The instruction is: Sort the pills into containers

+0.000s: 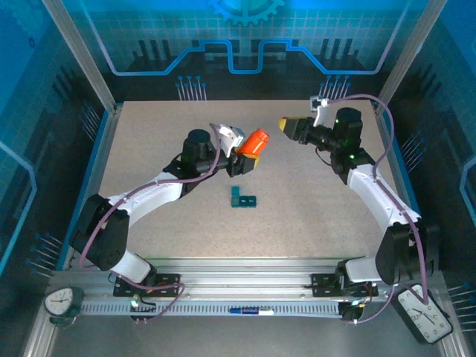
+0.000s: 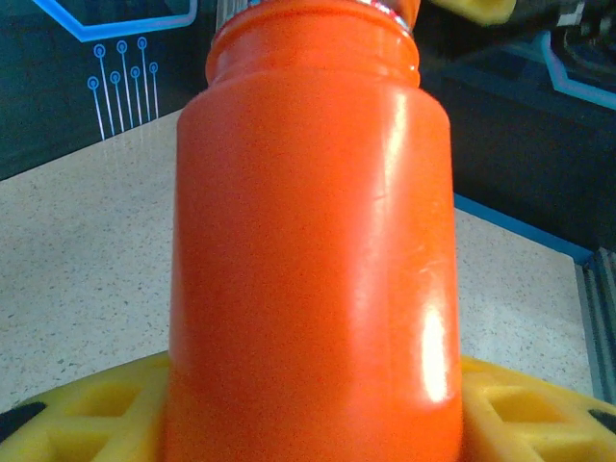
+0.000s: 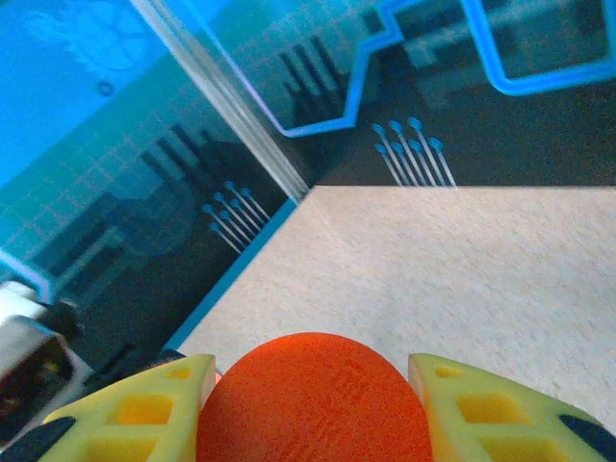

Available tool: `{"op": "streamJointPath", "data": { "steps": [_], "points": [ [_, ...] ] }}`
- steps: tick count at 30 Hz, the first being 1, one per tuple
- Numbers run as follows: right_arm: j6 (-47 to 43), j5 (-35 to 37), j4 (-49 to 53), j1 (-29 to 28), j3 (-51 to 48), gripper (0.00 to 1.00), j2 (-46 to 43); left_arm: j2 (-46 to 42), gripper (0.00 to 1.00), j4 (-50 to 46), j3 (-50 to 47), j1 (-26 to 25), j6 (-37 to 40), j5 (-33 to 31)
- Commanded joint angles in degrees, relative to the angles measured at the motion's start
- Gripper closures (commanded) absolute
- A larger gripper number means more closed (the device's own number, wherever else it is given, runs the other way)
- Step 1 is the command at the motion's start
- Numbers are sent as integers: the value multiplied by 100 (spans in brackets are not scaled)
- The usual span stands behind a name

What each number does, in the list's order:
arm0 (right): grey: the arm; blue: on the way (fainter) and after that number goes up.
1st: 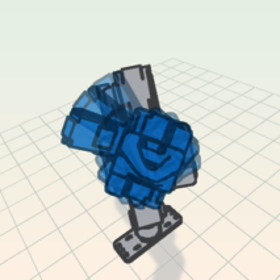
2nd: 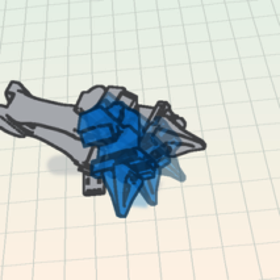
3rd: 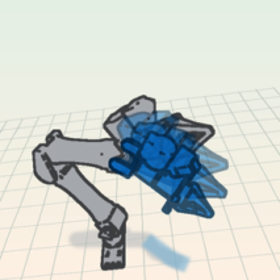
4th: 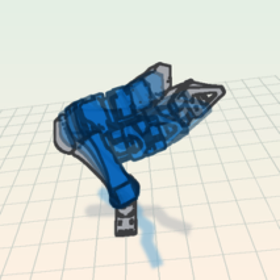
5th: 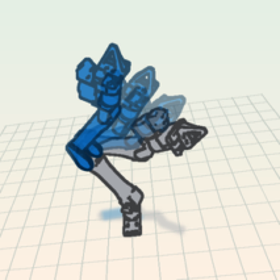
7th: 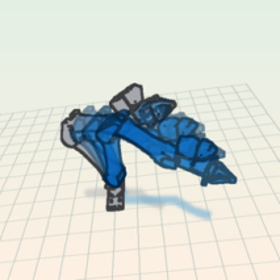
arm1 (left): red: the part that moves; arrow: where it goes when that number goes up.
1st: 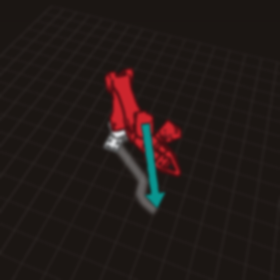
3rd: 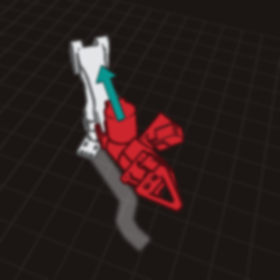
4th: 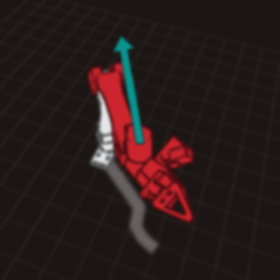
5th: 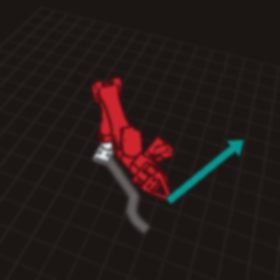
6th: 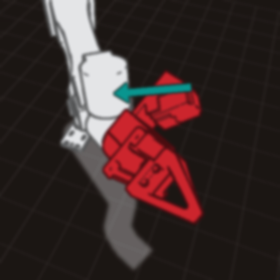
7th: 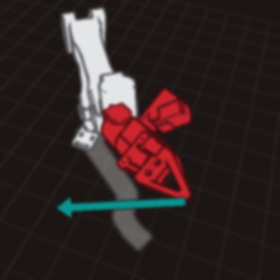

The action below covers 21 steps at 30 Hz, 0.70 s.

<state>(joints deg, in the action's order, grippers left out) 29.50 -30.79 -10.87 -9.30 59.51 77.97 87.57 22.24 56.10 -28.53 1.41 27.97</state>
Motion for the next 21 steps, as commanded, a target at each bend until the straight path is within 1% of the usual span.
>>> {"op": "streamJointPath", "data": {
  "steps": [1, 6, 10, 14, 21],
  "points": [
    [-181, 776, 569, -7, -395, 70, -166, -226, 100, 192, -85, 40, -27, 146],
    [-199, 1923, 1197, -207, -1040, 71, -256, -319, 100, 264, -169, 37, -18, 141],
    [-64, 2687, 1247, -412, -1590, 72, -161, -450, 100, 315, -244, 34, -25, 58],
    [132, 3401, 1386, -642, -1828, 72, 88, -534, 100, 342, -283, 33, -96, 34],
    [456, 4172, 1701, -944, -1861, 74, 528, -677, 100, 406, -467, 28, -143, -78]
  ]
}}
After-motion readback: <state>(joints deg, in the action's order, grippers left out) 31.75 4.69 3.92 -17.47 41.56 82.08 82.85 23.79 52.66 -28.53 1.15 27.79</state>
